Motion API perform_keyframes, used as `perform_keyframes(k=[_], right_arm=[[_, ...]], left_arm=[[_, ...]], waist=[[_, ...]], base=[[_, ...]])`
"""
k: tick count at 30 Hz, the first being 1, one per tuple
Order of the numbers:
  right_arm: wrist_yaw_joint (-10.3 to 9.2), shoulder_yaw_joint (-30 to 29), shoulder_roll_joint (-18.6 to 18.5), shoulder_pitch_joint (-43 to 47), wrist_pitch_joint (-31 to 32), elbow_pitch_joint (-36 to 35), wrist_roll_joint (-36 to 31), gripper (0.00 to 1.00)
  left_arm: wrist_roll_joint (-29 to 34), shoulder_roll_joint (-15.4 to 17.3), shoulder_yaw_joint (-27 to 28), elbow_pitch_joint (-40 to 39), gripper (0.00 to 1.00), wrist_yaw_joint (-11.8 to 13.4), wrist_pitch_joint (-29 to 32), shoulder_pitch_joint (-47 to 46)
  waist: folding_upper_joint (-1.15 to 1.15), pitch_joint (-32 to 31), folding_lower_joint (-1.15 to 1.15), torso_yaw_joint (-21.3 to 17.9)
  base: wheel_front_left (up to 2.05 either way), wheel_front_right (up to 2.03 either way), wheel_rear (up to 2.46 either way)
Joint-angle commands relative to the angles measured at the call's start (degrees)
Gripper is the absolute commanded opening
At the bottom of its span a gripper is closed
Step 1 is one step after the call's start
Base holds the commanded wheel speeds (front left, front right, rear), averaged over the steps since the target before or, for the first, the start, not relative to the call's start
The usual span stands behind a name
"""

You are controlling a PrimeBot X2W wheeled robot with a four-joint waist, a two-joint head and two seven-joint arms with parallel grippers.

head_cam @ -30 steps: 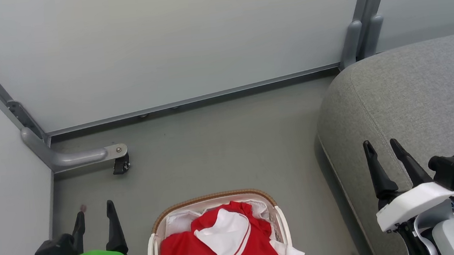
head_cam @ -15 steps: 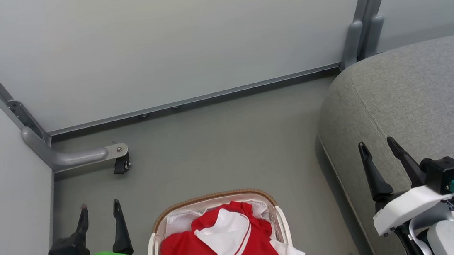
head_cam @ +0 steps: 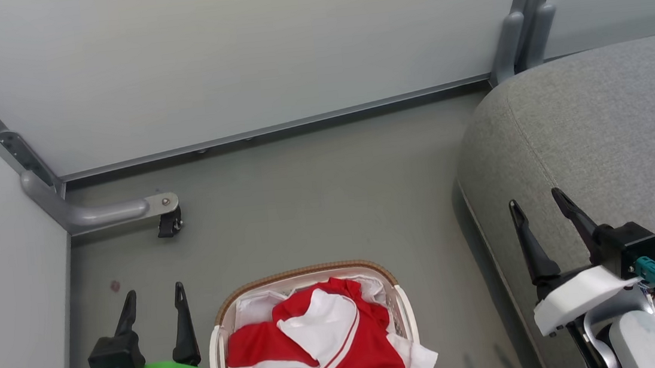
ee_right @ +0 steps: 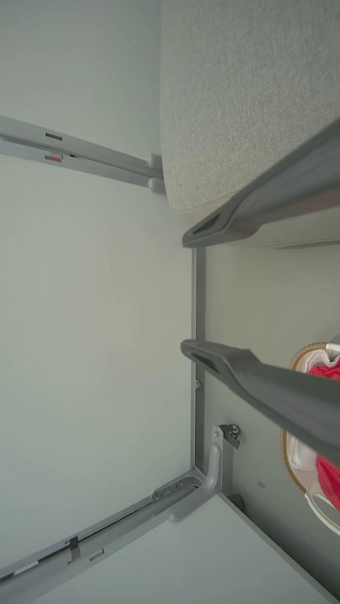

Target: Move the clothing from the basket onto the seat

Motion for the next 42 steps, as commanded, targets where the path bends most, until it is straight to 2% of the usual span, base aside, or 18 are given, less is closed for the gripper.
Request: perform_keyframes(k=[1,13,22,27,35,42], right_arm=[[0.02,0.03,-0.16,-1.22,-0.60,-0.60,-1.27,1.00],[0.02,0.25,0.33,-8.09,-1.80,-3.89,-5.43,1.00],[0.01,1.25,0.93,-13.89,-2.02,-7.33,-6.11,1.00],[0.01,2.07,1.46,-16.83,-1.97,-8.74,-6.07,1.00],[0.01,3.64,2.19,-20.49,-1.97,-11.19,-5.71,1.00],[0.01,4.77,2.40,-22.86,-1.96,-13.39,-4.94,1.00]], left_arm=[[1.49,-0.10,-0.04,0.08,1.00,-0.33,-0.48,-1.51],[4.69,-0.92,-2.15,4.37,1.00,-3.97,-1.71,-9.47],[5.21,-0.96,-5.65,10.19,1.00,-5.38,-1.88,-17.69],[5.13,0.25,-9.91,13.23,1.00,-5.60,-1.88,-22.04],[1.67,3.19,-18.64,17.31,1.00,-5.61,-1.88,-27.72],[-1.21,4.78,-24.11,21.53,1.00,-5.61,-1.88,-32.77]], waist=[[0.00,1.94,0.00,-0.31],[0.00,14.78,0.00,-2.54],[0.00,24.91,0.00,-5.55],[0.00,29.97,0.00,-7.43],[0.00,37.13,0.00,-10.42],[0.00,42.48,0.00,-12.27]], base=[[0.00,0.00,0.00],[0.00,0.00,0.00],[0.00,0.00,0.00],[0.00,0.00,0.00],[0.00,0.00,0.00],[0.00,0.00,0.00]])
